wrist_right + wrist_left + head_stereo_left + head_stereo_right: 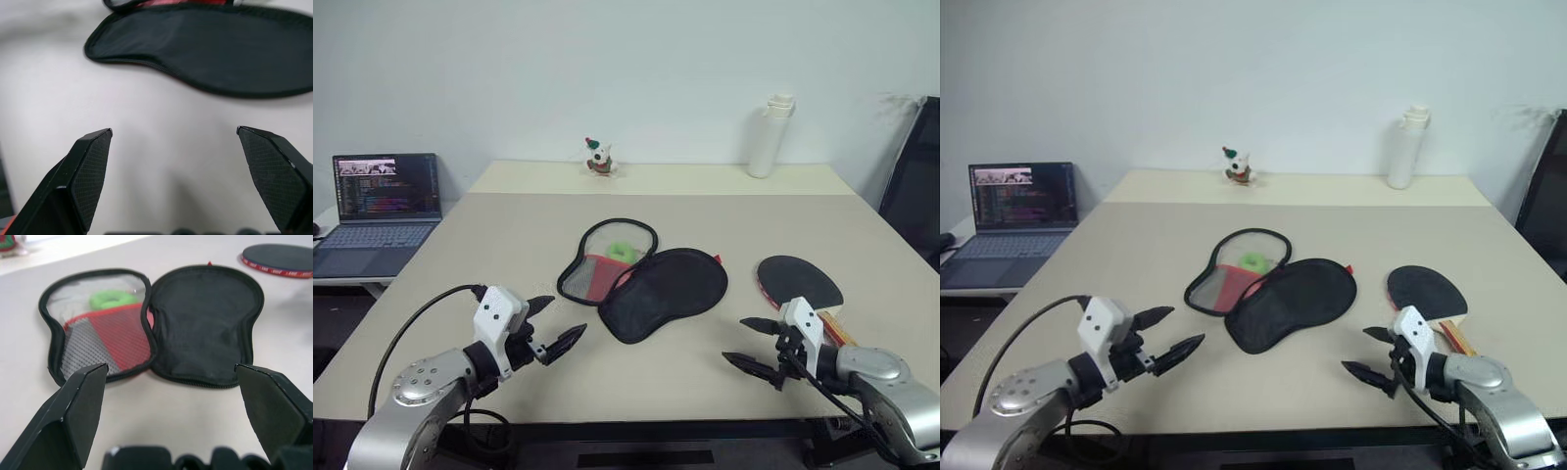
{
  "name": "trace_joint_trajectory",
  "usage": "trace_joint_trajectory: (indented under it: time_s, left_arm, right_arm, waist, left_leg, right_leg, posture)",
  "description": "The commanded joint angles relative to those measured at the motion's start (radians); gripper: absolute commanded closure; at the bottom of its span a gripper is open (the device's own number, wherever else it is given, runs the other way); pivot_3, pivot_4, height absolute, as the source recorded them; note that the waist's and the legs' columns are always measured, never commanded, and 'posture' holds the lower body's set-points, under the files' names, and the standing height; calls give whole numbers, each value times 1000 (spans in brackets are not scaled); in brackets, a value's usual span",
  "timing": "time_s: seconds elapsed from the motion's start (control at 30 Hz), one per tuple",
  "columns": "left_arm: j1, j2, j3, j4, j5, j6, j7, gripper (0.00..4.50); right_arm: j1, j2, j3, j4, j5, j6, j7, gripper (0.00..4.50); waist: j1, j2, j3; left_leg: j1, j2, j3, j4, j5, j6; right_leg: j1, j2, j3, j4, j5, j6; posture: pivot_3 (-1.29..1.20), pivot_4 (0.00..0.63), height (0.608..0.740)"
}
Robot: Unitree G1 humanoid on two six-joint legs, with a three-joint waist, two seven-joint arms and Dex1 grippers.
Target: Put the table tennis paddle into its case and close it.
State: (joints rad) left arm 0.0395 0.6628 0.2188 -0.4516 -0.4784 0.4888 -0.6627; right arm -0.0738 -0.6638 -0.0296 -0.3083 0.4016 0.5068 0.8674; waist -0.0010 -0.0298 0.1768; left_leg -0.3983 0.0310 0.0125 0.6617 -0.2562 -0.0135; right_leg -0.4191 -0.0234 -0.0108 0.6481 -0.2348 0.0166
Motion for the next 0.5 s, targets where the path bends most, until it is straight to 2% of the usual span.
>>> trace_joint_trajectory:
  time_s: [0.03, 0.2, 0.33, 0.5]
  left_arm:
    - [-41, -7, -17, 24, 13, -43, -18, 0]
    - [-106, -22, -38, 87, 3, -73, -57, 0]
    - [-202, -1, -60, 206, 11, -120, -160, 0]
    - [-281, 42, -31, 319, -8, -157, -268, 0]
  right_arm:
    - [-2, -29, -32, -38, 14, 6, 3, 25]
    - [0, -16, -80, -88, 79, 94, -55, 25]
    - [-38, 10, -112, -153, 135, 180, -130, 25]
    - [-104, 96, -46, -138, 134, 243, -231, 25]
  waist:
    - [0, 0, 0]
    - [1, 0, 0]
    - [0, 0, 0]
    - [-2, 0, 0]
  left_leg:
    - [0, 0, 0, 0, 0, 0]
    - [0, -1, 0, 0, 0, 0]
    - [0, -1, 0, 0, 0, 0]
    - [0, -1, 0, 0, 0, 0]
  right_leg:
    - [0, 0, 0, 0, 0, 0]
    - [1, 0, 0, 0, 0, 0]
    - [0, 1, 0, 0, 0, 0]
    - [0, 3, 0, 0, 0, 0]
  posture:
    - [0, 150, 740]
    - [0, 150, 740]
    - [0, 150, 740]
    - [0, 150, 740]
